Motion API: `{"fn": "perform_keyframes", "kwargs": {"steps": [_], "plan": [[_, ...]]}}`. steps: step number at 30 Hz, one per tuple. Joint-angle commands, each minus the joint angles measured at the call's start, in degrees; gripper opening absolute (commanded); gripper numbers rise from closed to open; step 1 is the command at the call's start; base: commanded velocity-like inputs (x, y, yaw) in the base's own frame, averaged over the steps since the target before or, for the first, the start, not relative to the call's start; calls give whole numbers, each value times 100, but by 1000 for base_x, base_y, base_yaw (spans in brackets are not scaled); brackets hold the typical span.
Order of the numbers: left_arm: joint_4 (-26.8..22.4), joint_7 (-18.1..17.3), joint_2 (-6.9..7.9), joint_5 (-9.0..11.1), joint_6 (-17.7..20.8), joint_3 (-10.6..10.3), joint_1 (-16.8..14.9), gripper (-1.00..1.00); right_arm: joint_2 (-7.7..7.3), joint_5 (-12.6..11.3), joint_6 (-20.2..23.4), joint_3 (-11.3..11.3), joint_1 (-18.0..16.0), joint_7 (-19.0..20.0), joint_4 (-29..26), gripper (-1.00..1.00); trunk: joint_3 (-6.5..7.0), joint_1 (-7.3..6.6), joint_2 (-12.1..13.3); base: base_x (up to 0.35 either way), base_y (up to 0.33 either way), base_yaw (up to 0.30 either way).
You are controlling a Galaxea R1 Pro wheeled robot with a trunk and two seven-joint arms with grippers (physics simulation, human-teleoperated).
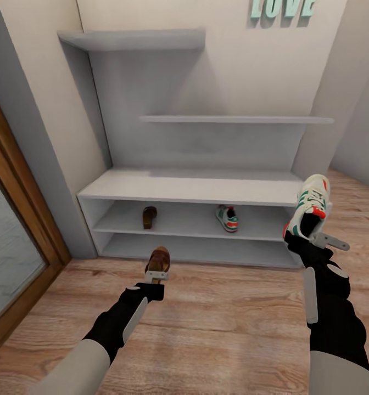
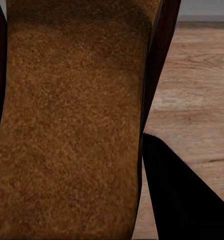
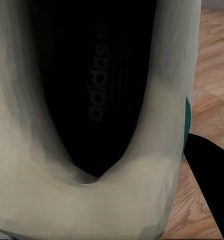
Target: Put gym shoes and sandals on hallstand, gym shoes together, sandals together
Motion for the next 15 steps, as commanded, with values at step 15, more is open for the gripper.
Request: {"fn": "perform_keyframes", "kwargs": {"steps": [15], "plan": [[-25, 33, -4, 43, -14, -27, -3, -100, 1, -15, 27, -223, -5, -20, -8, -100, -29, 1, -4, 0, 0, 0]]}}
